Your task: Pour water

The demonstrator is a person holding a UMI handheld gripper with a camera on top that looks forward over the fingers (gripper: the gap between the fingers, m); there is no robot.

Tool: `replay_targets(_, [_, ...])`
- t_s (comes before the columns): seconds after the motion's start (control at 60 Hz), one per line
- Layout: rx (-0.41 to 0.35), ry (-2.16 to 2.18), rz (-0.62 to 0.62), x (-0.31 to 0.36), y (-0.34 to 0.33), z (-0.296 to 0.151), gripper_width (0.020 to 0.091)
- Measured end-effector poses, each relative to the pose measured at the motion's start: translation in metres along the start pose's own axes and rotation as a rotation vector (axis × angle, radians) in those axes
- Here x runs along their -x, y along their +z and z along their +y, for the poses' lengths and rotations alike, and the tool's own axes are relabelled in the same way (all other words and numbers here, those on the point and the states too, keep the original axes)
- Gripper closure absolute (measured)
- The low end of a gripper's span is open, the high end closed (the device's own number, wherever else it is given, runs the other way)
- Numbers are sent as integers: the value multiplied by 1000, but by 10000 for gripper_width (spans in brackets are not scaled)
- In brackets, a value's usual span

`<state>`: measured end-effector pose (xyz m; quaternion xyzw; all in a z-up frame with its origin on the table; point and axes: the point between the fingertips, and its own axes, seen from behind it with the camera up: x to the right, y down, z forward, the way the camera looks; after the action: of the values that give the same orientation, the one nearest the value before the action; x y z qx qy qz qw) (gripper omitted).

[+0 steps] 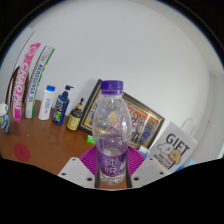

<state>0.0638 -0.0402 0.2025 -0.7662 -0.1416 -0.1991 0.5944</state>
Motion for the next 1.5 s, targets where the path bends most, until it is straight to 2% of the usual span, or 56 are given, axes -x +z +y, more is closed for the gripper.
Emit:
replay_targets(0.183, [-29,-382,95,33,-25,-81,756])
replay_targets(0.367, [-41,-740,139,99,-49,-130,755])
replay_targets(0.633, [-83,-1255,146,206,-62,-146,753])
replay_targets(0.8, [-160,-1567,150,253,-62,-153,752])
replay_targets(0.967, [-120,-1664,142,265,-58,-149,753])
replay_targets(1.217, [-124,-1535,100,258,-62,-156,752])
replay_targets(1.4, [-59,-1013,-18,238,-71,-159,753])
replay_targets(1.5, [-73,-663,-86,231,-79,-172,753])
